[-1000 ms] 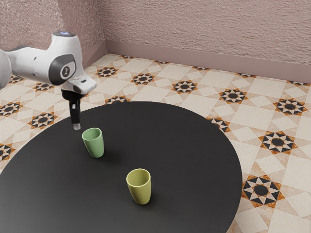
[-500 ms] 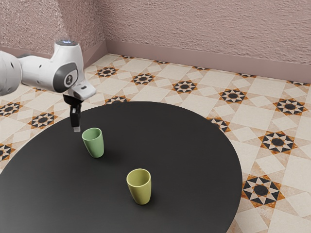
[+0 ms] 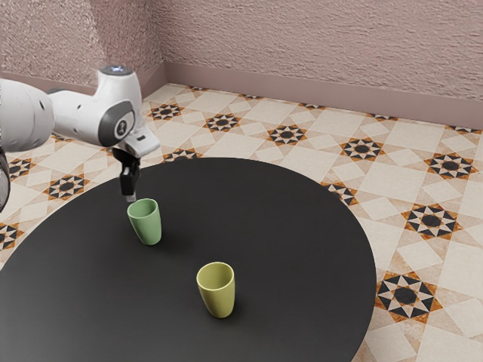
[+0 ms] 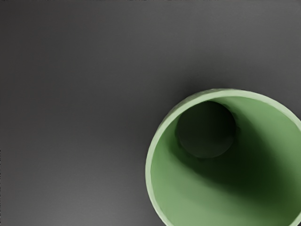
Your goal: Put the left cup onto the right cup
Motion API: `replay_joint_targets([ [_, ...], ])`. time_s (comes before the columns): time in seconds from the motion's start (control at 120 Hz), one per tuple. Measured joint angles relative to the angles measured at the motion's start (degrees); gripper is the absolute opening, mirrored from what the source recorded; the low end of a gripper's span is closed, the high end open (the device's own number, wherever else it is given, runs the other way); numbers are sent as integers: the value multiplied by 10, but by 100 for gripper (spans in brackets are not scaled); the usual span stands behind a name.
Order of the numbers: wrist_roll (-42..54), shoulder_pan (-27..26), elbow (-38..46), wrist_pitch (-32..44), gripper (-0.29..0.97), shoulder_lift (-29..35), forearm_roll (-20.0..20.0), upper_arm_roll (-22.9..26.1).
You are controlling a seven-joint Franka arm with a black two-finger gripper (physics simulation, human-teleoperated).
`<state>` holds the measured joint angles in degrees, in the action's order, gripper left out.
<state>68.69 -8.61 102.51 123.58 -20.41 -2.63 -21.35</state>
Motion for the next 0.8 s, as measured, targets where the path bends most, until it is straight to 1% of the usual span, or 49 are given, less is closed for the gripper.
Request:
replay_joint_targets([
  [0.317, 18, -4, -8, 13, 68, -33, 16, 1],
  [0.55, 26, -11, -9, 20, 67, -45, 27, 3],
  [0.633, 28, -12, -8, 21, 59, -47, 31, 3],
  [0.8, 31, -12, -8, 23, 26, -51, 34, 3],
])
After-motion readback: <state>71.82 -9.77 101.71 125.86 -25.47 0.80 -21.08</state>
